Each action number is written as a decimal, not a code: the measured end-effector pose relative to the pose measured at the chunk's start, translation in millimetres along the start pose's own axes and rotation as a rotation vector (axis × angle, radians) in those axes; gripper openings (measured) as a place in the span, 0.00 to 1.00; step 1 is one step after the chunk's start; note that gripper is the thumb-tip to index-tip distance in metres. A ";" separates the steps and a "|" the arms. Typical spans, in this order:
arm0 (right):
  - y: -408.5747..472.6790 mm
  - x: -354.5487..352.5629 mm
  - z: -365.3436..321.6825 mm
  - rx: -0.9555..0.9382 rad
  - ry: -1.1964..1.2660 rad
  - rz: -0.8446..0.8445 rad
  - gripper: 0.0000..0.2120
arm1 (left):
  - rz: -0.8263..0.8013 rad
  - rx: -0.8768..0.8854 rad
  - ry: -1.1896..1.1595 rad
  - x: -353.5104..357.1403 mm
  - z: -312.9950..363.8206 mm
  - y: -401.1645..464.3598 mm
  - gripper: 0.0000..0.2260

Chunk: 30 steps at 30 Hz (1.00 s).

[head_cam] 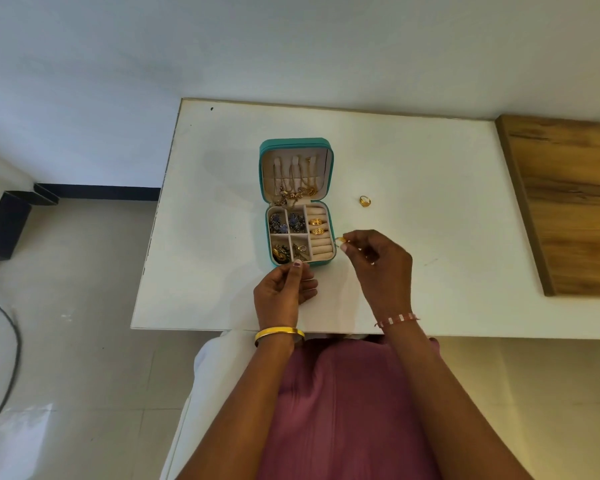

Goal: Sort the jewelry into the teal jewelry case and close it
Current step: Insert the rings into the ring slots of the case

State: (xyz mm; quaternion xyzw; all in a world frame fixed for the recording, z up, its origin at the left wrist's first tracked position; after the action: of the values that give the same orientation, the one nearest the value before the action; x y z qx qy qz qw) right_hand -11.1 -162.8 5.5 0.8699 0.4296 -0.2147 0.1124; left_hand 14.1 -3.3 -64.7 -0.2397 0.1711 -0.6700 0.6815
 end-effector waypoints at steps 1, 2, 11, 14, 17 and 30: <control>4.9 2.9 -2.0 -0.040 -0.068 -0.023 0.05 | 0.000 -0.010 -0.011 0.1 -0.6 0.1 0.06; 9.0 7.2 -3.1 -0.080 -0.132 -0.052 0.06 | -0.003 -0.014 -0.020 0.5 -0.7 -0.1 0.06; 21.4 35.3 -10.0 -0.313 -0.463 -0.171 0.08 | -0.010 -0.019 -0.024 1.2 -1.3 0.5 0.06; 22.3 39.9 -16.2 -0.379 -0.502 -0.171 0.07 | 0.000 -0.020 -0.016 0.6 -1.4 0.6 0.06; 23.0 42.8 -20.7 -0.424 -0.530 -0.176 0.05 | 0.003 -0.022 -0.014 0.9 -0.6 0.1 0.06; 9.2 51.7 -18.2 -0.621 -0.787 -0.172 0.14 | -0.011 -0.023 -0.045 1.6 3.0 -1.7 0.06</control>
State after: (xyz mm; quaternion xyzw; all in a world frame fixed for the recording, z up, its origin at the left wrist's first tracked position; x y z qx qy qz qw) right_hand 29.1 -125.3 -2.7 0.6102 0.4681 -0.3969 0.5010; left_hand 14.4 -4.6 -61.1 -0.2633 0.1620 -0.6661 0.6788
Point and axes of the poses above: each hand's wrist, its own y-axis towards the middle knuckle, its own x-axis out of the palm, z = x × y, the point moved 7 cm from there along y, towards the middle knuckle, and after that the axes turned 4 degrees about y, right-handed, at the moved point
